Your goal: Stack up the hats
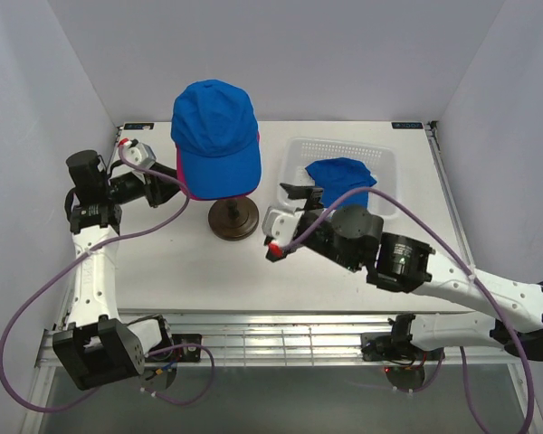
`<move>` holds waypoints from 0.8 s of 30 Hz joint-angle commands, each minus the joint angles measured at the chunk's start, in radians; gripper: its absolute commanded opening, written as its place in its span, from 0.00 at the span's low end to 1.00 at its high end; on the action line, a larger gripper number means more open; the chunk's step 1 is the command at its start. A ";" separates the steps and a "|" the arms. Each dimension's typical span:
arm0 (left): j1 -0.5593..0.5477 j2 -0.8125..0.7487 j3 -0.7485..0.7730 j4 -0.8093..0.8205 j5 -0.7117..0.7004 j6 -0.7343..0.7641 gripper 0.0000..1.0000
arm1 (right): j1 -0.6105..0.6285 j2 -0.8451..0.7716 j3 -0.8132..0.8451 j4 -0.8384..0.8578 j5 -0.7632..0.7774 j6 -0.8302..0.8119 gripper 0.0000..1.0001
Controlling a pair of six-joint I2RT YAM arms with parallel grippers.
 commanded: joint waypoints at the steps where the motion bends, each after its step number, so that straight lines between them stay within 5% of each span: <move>1: 0.031 0.002 -0.014 -0.033 0.069 0.024 0.40 | 0.087 -0.032 -0.138 0.431 0.009 -0.316 0.92; 7: 0.057 0.022 -0.013 -0.047 0.102 0.038 0.41 | 0.098 0.032 -0.156 0.570 0.031 -0.337 0.90; 10: 0.067 0.025 -0.022 -0.025 0.099 0.025 0.41 | 0.089 0.006 -0.213 0.643 0.158 -0.043 0.67; 14: 0.068 0.031 -0.036 0.018 0.073 -0.025 0.41 | 0.022 -0.120 -0.461 0.827 0.097 0.292 0.85; 18: 0.071 0.028 -0.065 0.090 0.021 -0.091 0.41 | -0.092 -0.091 -0.544 0.818 -0.046 0.576 0.92; 24: 0.076 0.013 -0.087 0.111 0.006 -0.134 0.43 | -0.163 0.024 -0.610 1.151 -0.213 0.611 0.98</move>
